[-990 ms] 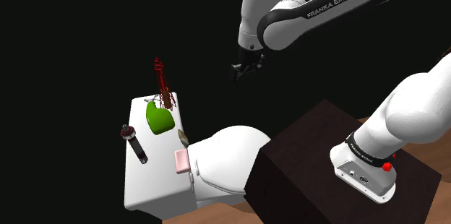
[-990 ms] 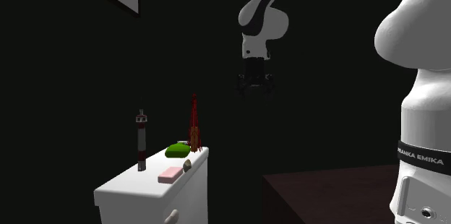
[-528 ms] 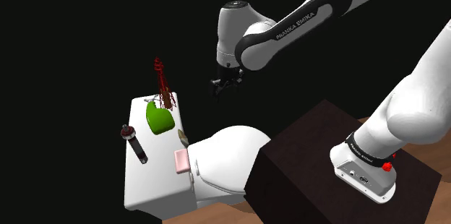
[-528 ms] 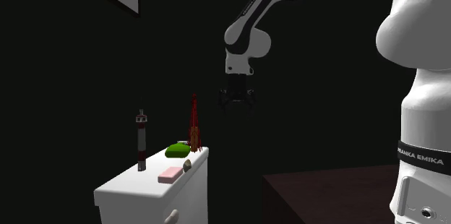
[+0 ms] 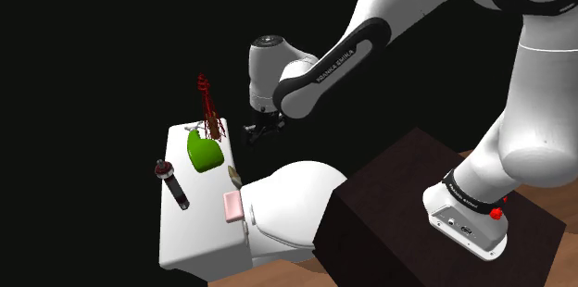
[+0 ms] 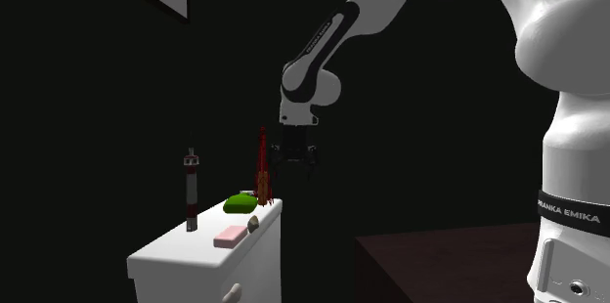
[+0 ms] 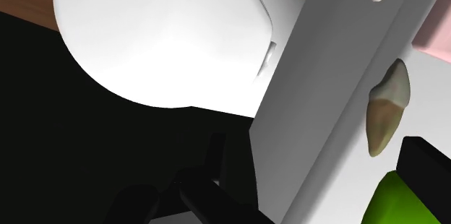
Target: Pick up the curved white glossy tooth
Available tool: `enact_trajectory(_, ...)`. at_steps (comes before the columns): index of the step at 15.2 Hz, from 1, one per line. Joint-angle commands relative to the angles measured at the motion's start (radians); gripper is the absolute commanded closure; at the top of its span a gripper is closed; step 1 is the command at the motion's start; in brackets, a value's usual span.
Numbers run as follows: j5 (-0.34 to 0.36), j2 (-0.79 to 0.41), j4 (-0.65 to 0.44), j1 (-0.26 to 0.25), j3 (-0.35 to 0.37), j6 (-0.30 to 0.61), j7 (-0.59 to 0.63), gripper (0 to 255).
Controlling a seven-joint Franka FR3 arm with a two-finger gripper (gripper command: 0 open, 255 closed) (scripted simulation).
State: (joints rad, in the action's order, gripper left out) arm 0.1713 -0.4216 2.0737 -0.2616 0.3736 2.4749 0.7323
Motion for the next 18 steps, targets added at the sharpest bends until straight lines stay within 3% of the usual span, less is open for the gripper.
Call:
enact_trajectory(1, 0.022, -0.075, -0.064, -0.031, -0.01, 0.011, 0.026, 0)
enact_trajectory(10, 0.069, -0.408, -0.419, -0.17, -0.05, 0.0, 0.087, 0)
enact_trajectory(18, 0.085, -0.497, -0.462, -0.19, -0.072, 0.047, 0.091, 0)
